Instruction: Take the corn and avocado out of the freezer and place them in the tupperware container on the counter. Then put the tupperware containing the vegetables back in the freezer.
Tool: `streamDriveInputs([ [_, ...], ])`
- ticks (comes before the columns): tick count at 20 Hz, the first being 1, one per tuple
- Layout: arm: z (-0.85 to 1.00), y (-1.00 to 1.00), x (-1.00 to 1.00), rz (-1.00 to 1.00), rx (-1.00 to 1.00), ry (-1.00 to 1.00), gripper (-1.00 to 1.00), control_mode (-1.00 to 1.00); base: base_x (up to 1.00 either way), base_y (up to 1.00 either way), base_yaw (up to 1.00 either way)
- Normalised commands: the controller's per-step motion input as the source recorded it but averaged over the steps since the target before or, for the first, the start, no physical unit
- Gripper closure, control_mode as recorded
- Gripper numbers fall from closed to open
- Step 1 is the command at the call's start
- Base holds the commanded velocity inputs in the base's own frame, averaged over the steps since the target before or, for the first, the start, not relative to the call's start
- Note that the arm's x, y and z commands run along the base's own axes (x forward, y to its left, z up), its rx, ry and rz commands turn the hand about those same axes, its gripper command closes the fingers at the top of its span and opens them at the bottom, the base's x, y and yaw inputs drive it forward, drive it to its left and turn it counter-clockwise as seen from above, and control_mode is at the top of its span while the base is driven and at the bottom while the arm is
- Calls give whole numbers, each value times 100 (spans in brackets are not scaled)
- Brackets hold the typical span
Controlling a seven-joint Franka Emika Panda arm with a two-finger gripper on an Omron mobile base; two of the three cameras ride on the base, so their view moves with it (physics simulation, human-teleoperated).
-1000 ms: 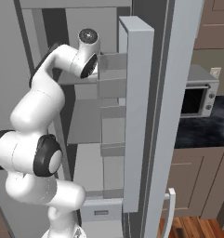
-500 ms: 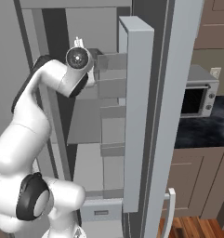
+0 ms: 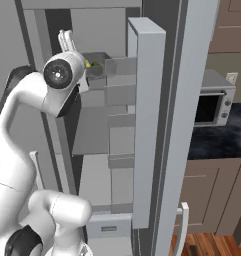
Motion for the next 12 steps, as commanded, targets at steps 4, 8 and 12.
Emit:
streamDriveInputs([
  [4,37,0,-100,-14,0,-2,-100,-100,0,0,0],
  [8,3,0,-100,-19,2,1,-100,-100,0,0,0],
  [12,0,0,-100,-17,7,9,-100,-100,0,0,0],
])
